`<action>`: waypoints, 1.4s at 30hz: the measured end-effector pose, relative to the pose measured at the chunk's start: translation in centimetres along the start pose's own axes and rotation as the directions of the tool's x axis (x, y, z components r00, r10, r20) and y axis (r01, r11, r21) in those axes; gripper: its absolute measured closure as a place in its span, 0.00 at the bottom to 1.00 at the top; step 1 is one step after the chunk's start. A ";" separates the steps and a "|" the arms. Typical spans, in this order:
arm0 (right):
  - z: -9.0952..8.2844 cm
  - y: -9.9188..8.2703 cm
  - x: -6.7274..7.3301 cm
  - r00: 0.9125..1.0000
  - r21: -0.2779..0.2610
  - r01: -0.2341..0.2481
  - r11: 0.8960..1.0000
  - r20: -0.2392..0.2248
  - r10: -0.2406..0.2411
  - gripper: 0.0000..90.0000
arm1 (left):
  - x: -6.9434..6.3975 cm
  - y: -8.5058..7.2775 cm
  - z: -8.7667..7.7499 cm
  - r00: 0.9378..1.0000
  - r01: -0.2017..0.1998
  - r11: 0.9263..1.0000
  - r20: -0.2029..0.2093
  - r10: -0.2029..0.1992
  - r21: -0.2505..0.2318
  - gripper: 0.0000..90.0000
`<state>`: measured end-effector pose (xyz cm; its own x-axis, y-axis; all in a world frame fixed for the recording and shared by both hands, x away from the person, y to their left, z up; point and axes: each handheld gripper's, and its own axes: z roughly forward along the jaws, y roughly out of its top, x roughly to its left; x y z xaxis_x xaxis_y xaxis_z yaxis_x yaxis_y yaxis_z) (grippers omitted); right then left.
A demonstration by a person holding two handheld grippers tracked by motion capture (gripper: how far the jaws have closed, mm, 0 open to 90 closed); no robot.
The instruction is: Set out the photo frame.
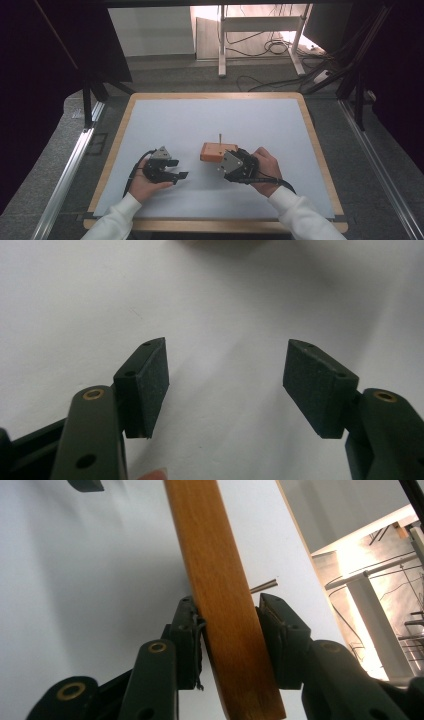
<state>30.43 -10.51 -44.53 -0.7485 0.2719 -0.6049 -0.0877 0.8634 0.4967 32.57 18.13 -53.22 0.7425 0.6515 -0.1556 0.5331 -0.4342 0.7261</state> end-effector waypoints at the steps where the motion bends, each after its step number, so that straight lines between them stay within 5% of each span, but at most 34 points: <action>1: 0.0 0.1 -0.1 1.000 0.002 0.001 1.000 -0.004 -0.001 0.71 | 0.0 0.0 0.0 1.000 0.000 1.000 0.000 0.000 0.000 0.38; 13: 0.2 0.8 -1.1 1.000 -0.010 0.028 1.000 -0.005 -0.028 0.76 | 0.1 0.0 0.0 1.000 0.002 1.000 0.003 -0.002 0.000 0.38; 25: -0.4 2.2 -1.3 0.997 -0.061 0.007 0.998 -0.074 -0.012 0.77 | 0.2 0.0 -0.1 1.000 0.006 1.000 -0.002 -0.006 -0.005 0.38; 31: -1.6 3.0 -0.8 0.989 -0.109 -0.022 0.994 -0.145 0.006 0.77 | 0.2 0.1 -0.1 1.000 0.005 1.000 -0.003 -0.005 -0.003 0.38; 36: -3.0 3.3 -0.5 0.973 -0.151 -0.044 0.988 -0.231 0.008 0.77 | 0.2 0.1 -0.1 1.000 0.001 1.000 -0.005 -0.001 -0.002 0.38; 42: -2.9 3.0 -1.2 0.971 -0.156 -0.072 0.985 -0.236 0.034 0.76 | 0.1 0.1 0.0 1.000 0.003 1.000 -0.004 -0.003 -0.001 0.38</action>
<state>29.18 -9.47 -40.49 -0.8848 0.1935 -0.4240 -0.1347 0.7648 0.6301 32.69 18.16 -53.19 0.7391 0.6556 -0.1547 0.5350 -0.4318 0.7262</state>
